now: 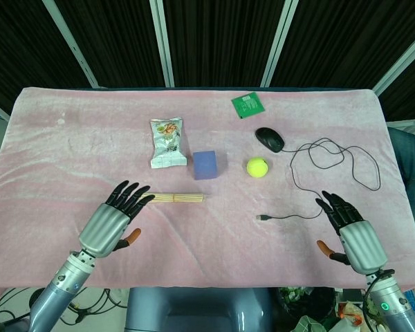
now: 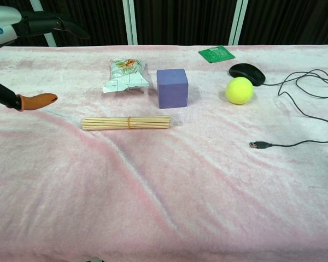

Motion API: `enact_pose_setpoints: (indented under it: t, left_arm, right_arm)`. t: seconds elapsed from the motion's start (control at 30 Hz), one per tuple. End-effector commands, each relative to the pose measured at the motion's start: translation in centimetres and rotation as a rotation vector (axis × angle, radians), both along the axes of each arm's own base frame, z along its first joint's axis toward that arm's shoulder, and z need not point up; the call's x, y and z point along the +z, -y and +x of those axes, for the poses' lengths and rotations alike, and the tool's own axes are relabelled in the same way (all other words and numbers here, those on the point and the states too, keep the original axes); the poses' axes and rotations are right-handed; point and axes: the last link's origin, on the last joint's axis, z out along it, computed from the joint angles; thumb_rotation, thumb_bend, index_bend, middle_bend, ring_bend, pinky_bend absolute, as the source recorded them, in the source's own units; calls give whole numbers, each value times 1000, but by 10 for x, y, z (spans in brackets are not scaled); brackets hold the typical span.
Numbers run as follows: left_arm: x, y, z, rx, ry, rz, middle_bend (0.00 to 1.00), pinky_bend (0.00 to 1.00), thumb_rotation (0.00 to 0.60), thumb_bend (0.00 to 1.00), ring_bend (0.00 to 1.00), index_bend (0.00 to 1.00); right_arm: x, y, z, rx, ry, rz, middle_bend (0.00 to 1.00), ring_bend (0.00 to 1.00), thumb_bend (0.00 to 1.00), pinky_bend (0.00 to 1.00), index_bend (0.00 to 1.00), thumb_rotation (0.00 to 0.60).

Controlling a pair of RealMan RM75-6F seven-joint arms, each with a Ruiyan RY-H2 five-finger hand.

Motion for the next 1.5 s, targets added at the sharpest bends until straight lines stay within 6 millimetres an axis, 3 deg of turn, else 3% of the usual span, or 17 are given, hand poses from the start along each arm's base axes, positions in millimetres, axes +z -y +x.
enact_pose_setpoints:
  t: [0.03, 0.2, 0.43, 0.6, 0.73, 1.2, 1.5]
  left_arm:
    - [21, 5, -16, 64, -87, 46, 72, 0, 600, 333, 0, 108]
    - [49, 13, -38, 158, -129, 121, 71, 0, 600, 333, 0, 110]
    - [89, 25, -93, 315, -76, 248, 69, 0, 600, 333, 0, 112]
    - [98, 33, -128, 375, -86, 260, 66, 0, 600, 333, 0, 114]
    - [99, 33, -144, 387, -75, 255, 66, 0, 600, 333, 0, 118]
    - [93, 33, -166, 390, -69, 276, 66, 0, 600, 333, 0, 123]
    - [93, 33, -171, 421, -84, 277, 65, 0, 600, 333, 0, 123]
  right_arm:
    - [7, -3, -2, -17, -2, -38, 0, 39, 190, 164, 0, 600]
    - [11, -4, -7, -55, -1, -81, 0, 39, 190, 164, 0, 600]
    - [5, -1, -8, -107, 9, -27, 0, 39, 189, 164, 0, 600]
    - [-2, 11, -3, -166, 20, 32, 0, 39, 189, 163, 9, 600]
    - [-12, 21, 5, -188, 32, 111, 0, 38, 190, 163, 58, 600]
    - [-70, 80, 22, -263, 50, 268, 0, 39, 191, 163, 313, 600]
    - [-101, 101, 29, -291, 48, 290, 0, 39, 206, 163, 380, 600]
